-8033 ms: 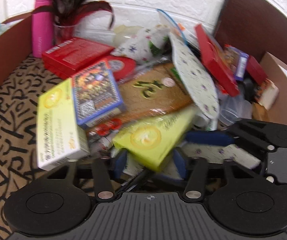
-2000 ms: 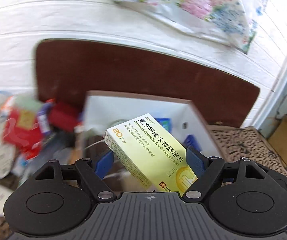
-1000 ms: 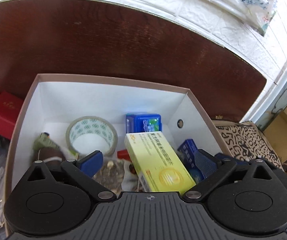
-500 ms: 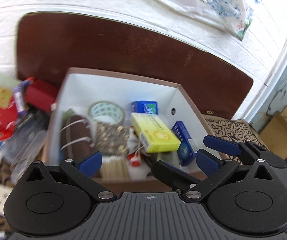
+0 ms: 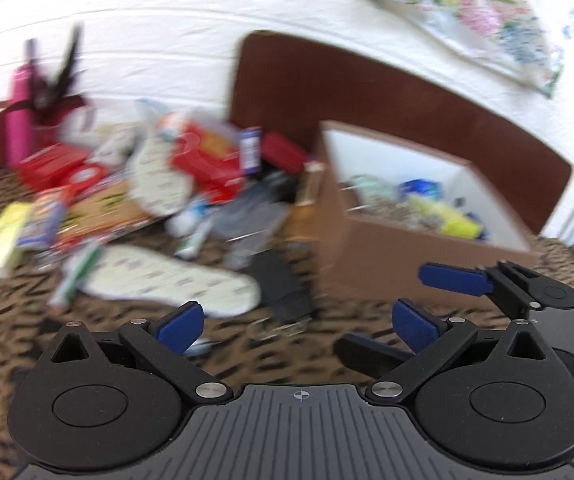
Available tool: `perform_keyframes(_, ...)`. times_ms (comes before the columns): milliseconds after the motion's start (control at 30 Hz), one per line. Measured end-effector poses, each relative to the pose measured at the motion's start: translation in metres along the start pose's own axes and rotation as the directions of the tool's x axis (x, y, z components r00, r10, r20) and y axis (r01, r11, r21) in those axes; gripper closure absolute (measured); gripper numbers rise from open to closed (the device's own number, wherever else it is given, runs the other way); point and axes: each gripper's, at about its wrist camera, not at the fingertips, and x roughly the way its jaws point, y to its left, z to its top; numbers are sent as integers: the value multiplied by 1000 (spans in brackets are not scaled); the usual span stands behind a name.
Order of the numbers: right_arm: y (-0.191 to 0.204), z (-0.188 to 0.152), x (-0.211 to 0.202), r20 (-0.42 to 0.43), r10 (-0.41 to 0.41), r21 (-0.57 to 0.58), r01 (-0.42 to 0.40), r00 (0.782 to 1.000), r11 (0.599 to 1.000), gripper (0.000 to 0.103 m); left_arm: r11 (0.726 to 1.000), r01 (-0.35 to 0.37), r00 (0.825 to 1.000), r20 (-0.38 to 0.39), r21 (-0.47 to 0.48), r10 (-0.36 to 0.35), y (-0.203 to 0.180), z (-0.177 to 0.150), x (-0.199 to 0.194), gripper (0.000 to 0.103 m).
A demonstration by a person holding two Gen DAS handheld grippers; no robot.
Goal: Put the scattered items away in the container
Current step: 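Move both grippers back toward the markers on the table, then grasp the red-capped whiteboard marker with left gripper while right grasps black marker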
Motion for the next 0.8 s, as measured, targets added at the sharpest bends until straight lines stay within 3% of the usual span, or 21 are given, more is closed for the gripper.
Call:
perform_keyframes(167,20,-12,34,-64,31,17,-30,998,999,1,993,-98,995,-17,-60,97,67,-3,-1,0)
perform_keyframes(333,38,-15,62,-110,86,-58,-92,990,994,4,984,-163,986,-40,-72,160,122,9,16,2)
perform_keyframes(567,57,-8,113,-189,130,-145,-159,973,977,14,985,-157,981,-125,-72,147,168,15,63,20)
perform_keyframes(733,68,-11,140,-232,169,-197,-216,958,956,20,992,-120,983,-149,-48,111,177,14,79,32)
perform_keyframes(800,71,-13,148,-245,181,-206,-233,953,950,24,993,-117,982,-155,-36,110,178,15,85,44)
